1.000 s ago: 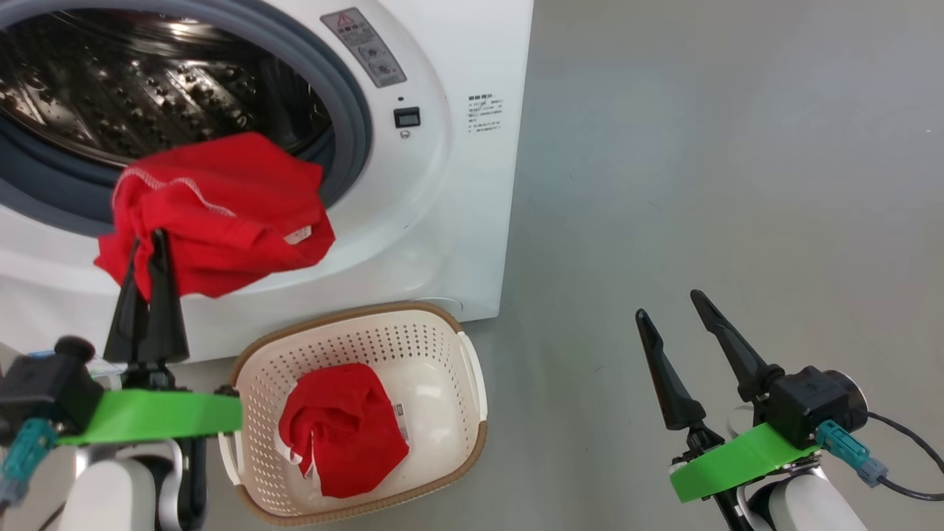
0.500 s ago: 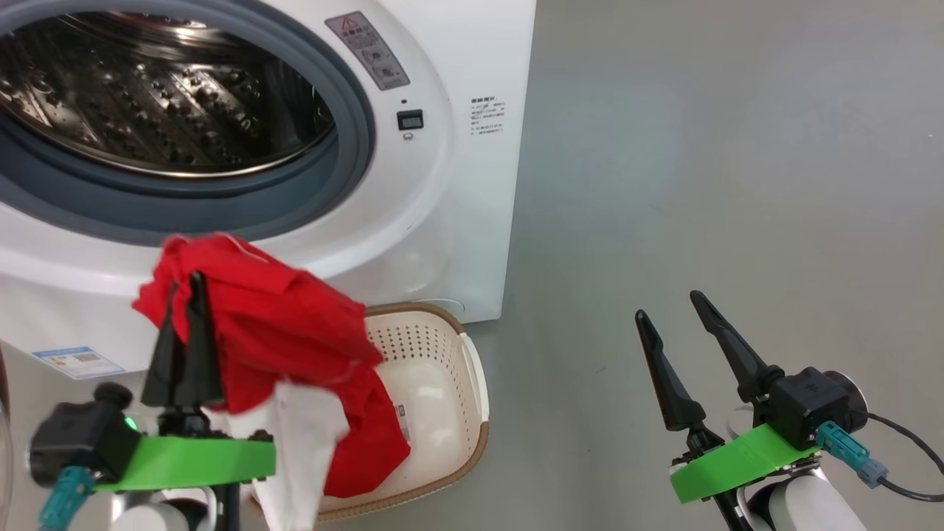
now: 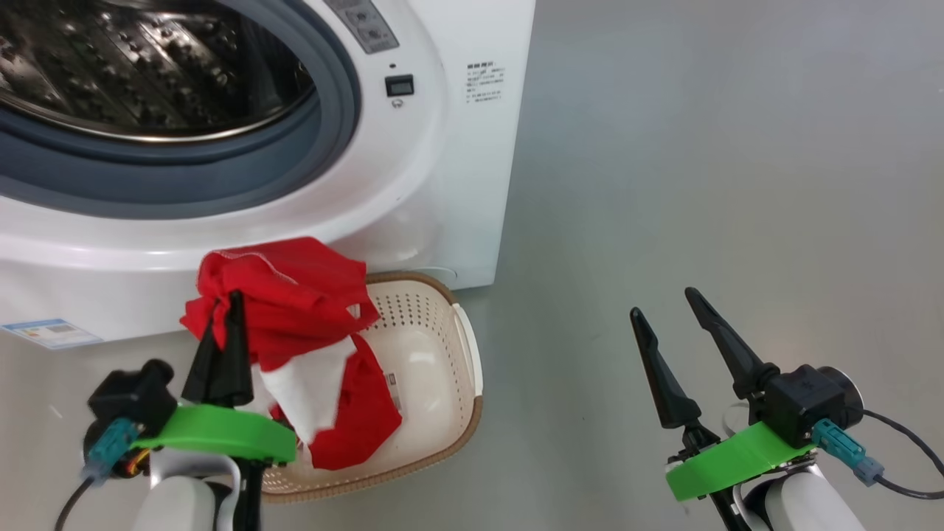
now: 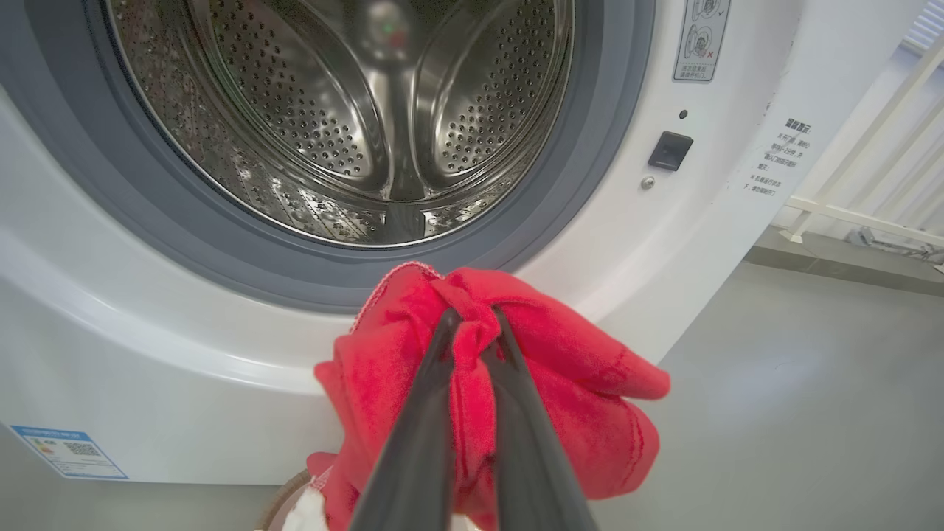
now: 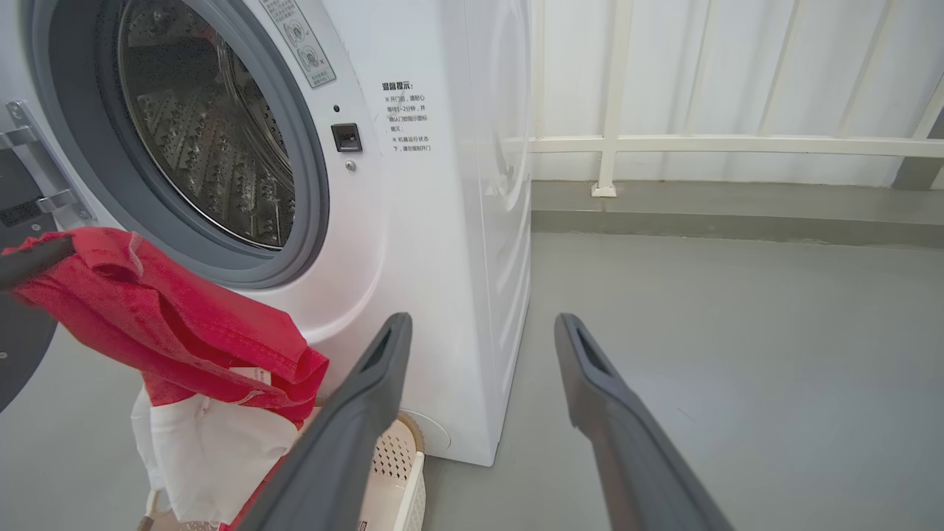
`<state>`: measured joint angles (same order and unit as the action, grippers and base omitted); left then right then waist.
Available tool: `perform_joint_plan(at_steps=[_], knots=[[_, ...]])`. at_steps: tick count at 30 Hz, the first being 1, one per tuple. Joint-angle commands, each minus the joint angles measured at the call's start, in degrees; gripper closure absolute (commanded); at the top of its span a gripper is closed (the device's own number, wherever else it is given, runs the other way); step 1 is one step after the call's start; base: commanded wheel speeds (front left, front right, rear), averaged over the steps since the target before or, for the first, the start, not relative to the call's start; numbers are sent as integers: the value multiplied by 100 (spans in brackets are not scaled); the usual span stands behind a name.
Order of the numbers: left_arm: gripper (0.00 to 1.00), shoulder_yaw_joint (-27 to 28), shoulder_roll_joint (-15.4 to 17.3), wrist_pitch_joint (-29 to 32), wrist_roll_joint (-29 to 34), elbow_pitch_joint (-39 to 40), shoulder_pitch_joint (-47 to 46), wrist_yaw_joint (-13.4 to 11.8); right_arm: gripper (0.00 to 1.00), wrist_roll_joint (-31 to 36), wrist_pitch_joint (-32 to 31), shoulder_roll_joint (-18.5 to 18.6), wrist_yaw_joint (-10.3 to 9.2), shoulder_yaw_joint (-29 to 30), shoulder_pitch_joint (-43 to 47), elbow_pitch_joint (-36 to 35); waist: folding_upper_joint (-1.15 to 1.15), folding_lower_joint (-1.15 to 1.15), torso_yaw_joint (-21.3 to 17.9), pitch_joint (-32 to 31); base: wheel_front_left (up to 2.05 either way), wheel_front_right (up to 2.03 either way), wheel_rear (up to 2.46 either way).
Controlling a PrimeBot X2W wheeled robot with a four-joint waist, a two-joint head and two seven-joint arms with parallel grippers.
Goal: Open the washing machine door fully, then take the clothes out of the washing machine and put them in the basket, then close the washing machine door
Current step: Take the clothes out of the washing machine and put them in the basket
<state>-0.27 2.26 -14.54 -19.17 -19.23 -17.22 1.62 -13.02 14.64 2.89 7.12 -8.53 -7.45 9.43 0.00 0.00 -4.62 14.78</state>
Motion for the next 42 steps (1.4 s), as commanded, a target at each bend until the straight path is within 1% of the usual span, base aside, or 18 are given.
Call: perform_joint_plan(at_steps=[1,5,10,11,15,18,23,27,30,34,39,41,42], knots=[[100,107,64,-46,-49,-139,-259,52,0,15,36,-2,36,-172,-187,-149,0,0,-56,146,0,0,0],[100,-11,63,-46,-131,-691,-596,65,0,5,36,-2,36,-191,-252,-157,0,0,-96,337,0,0,0],[100,-194,63,-46,-49,-1528,-982,88,0,4,36,-2,36,-252,-365,-181,0,0,-167,583,0,0,0],[100,-194,63,-46,-49,-1528,-982,88,0,4,36,-2,36,-252,-365,-181,0,0,-167,583,0,0,0],[100,-303,63,-46,-22,-2329,-1337,108,0,-9,36,-2,36,-275,-429,-188,0,0,-218,759,0,0,0],[100,-344,64,-34,41,-3016,-1626,42,0,-40,36,-2,36,-312,-466,-182,0,0,-255,878,0,0,0],[100,-405,97,219,49,-4094,-2132,5,0,-86,36,-2,36,-394,-567,-189,0,0,-331,1106,0,0,0],[100,-448,130,407,36,-4690,-2489,33,0,-123,36,-2,36,-444,-666,-219,0,0,-402,1345,0,0,0],[100,-462,178,507,17,-5010,-2698,43,0,-166,36,-2,36,-497,-751,-230,0,0,-477,1521,0,0,0],[100,-500,270,644,8,-5232,-2856,91,0,-220,36,-2,36,-566,-881,-242,0,0,-621,1726,0,0,0],[100,-556,385,1112,-19,-5395,-2920,111,0,-268,36,-2,36,-579,-957,-234,0,0,-738,1878,0,0,0],[100,-565,424,1172,-34,-5414,-2931,125,0,-274,36,-2,36,-581,-969,-234,0,0,-758,1914,0,0,0],[83,-572,441,1182,-37,-5420,-2938,127,0,-276,36,-2,36,-580,-976,-236,0,0,-765,1930,0,0,0]])
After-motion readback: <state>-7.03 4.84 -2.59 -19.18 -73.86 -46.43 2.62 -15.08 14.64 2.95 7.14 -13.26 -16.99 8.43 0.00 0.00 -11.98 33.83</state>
